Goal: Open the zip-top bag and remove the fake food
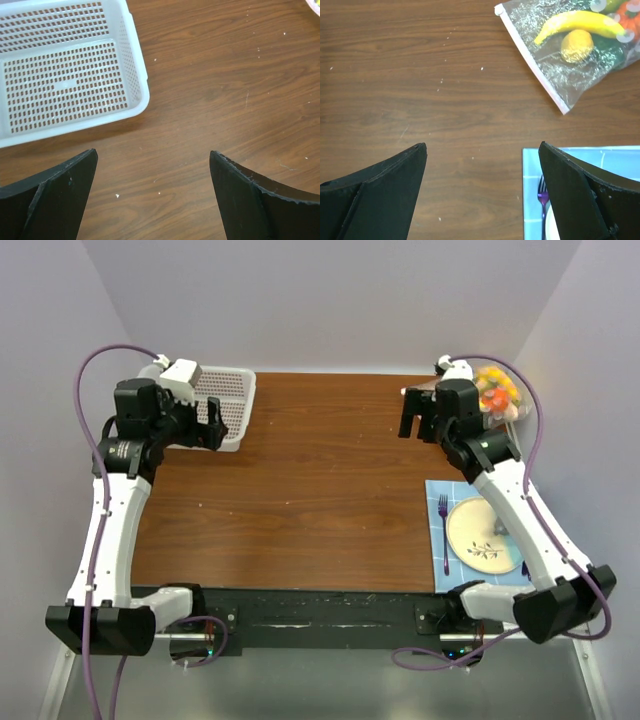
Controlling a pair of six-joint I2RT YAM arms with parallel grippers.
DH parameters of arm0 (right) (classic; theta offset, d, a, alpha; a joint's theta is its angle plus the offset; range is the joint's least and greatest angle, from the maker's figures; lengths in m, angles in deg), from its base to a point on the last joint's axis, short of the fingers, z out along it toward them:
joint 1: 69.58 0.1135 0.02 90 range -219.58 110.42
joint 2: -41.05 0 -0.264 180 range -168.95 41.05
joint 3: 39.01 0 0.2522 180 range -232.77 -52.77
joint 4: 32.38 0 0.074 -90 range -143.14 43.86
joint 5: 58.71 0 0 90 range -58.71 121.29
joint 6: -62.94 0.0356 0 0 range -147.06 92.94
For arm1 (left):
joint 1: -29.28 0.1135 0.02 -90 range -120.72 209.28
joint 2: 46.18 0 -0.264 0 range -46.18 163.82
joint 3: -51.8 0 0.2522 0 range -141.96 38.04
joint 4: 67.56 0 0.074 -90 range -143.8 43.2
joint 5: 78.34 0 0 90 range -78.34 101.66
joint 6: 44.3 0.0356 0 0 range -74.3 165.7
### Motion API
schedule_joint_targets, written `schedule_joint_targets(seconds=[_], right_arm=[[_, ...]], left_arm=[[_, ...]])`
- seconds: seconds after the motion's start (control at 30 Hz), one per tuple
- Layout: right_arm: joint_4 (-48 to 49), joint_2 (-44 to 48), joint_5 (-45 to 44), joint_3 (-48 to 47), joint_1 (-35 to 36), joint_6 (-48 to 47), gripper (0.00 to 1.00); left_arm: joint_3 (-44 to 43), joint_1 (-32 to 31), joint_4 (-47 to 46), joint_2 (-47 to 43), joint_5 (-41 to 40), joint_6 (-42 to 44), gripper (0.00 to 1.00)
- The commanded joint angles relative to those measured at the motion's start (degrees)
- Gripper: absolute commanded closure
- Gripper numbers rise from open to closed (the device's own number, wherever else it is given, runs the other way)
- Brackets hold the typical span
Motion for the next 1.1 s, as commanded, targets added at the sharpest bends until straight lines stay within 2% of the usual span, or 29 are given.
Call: schedule_joint_targets(seconds=[0.0,0.13,0.17,0.27,0.53,0.63,0.8,0.93,1.07], right_arm=[[7.2,-6.1,-2.0,-3.8,0.2,-1.9,0.01],[7.4,-19.6,-9.7,-14.7,0.9,-4.4,0.01],[8.2,-22.0,-16.3,-16.0,1.8,-5.8,0.01],[14.3,-29.6,-27.3,-18.9,4.8,-13.3,0.01],[19.0,-43.0,-32.0,-25.8,6.1,-15.0,0.03],[20.6,-48.6,-39.1,-27.6,6.3,-19.1,0.05],[29.2,-55.9,-50.1,-29.3,6.3,-27.9,0.08],[32.4,-60.1,-51.7,-31.1,5.2,-32.1,0.07],[29.8,-62.9,-51.1,-33.7,2.5,-31.5,0.07]], left_arm=[[-0.9,0.2,-4.9,2.9,4.0,-1.6,0.00],[-1.2,0.2,-7.3,5.3,4.9,-3.8,0.00],[-1.2,0.2,-7.7,6.3,5.0,-3.9,0.00],[-1.7,0.2,-9.1,8.5,4.8,-4.2,0.00],[-2.9,0.2,-11.9,12.5,5.1,-4.0,0.00],[-2.9,0.2,-13.5,14.0,5.9,-4.1,0.00],[-2.7,0.2,-17.2,16.5,3.4,-4.0,0.00],[-2.8,0.2,-20.8,19.6,2.4,-3.7,0.00],[-5.7,-0.2,-24.0,26.5,1.7,-5.2,0.00]])
